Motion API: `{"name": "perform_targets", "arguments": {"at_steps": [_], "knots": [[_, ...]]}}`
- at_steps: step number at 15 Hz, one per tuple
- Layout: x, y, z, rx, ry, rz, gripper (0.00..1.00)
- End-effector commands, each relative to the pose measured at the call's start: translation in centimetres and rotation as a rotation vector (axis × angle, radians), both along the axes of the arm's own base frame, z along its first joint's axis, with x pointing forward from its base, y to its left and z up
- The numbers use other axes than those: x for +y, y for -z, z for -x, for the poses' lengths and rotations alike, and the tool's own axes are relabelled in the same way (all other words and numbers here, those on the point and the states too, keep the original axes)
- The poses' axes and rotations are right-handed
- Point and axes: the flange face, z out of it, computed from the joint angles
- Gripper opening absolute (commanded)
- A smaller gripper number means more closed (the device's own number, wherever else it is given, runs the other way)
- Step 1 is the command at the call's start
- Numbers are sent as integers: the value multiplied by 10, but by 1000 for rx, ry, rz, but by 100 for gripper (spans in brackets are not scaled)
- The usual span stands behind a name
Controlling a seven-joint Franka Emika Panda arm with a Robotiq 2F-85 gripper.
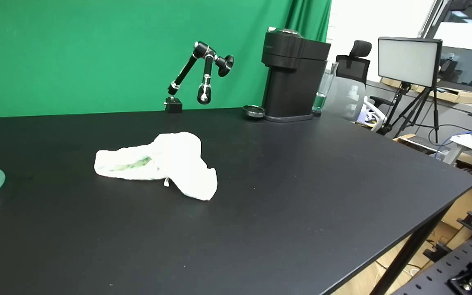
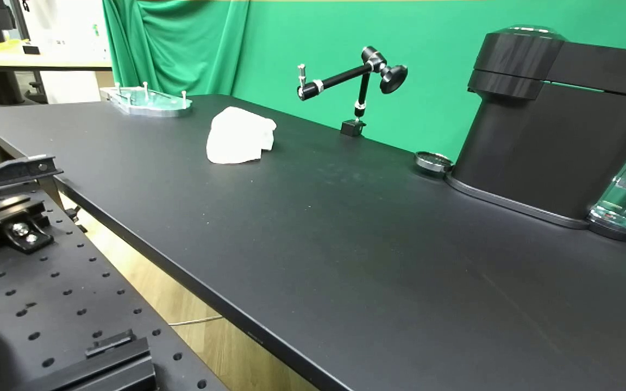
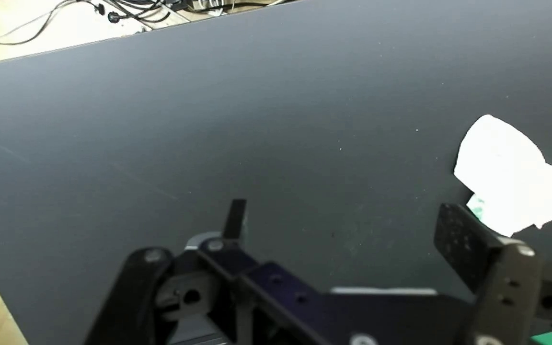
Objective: Hang the white cloth on the black stand
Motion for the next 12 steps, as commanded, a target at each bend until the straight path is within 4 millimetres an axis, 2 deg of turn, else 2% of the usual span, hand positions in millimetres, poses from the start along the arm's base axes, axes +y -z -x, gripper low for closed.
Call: {"name": "perform_targets", "arguments": {"at_steps": [1, 5, 7, 11, 12], "knots": [[28, 23, -15, -24, -99, 53, 100], [85, 72, -35, -93, -286, 157, 100], [120, 103, -42, -151, -381, 198, 100], [182, 152, -50, -266, -506, 203, 100], [197, 160, -57, -278, -524, 187, 100]]}}
